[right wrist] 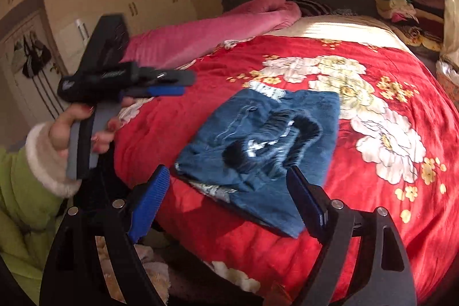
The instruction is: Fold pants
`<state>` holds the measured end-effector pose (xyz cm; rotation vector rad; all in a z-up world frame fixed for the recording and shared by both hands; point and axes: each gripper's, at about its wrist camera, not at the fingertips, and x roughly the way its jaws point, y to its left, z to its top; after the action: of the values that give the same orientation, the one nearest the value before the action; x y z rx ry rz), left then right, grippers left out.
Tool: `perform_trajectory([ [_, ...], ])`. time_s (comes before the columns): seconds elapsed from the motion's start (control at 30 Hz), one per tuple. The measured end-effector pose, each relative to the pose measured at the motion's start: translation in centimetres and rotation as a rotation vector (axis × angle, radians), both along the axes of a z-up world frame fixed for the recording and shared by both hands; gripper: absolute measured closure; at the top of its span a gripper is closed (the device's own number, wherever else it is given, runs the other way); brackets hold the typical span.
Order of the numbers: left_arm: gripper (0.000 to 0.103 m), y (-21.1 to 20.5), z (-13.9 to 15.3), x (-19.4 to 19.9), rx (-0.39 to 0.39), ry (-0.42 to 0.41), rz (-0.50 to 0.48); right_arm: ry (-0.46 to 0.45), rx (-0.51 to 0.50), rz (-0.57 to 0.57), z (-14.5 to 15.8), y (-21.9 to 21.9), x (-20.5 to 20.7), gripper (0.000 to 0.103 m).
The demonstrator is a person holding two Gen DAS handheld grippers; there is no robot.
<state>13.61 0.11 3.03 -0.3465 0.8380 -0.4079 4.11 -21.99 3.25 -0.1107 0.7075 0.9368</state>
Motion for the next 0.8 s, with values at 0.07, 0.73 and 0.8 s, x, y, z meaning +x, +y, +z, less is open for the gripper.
perform_trajectory([
  [0.07,0.037,-1.3,-0.6,1.2,-0.014,0.050,-0.061,-0.071,-0.063,0.070,-0.3,2.3,-1.2,0.023],
  [0.73,0.048,-4.1,-6.0,7.3,0.090,0.160,-0.115,-0.150,-0.289,0.146,-6.8,5.3,0.5,0.099],
  [0.8,0.048,-4.2,-6.1,7.2,0.087,0.156,-0.109,-0.110,-0.242,0.114,-7.2,4.8,1.1,0.099],
])
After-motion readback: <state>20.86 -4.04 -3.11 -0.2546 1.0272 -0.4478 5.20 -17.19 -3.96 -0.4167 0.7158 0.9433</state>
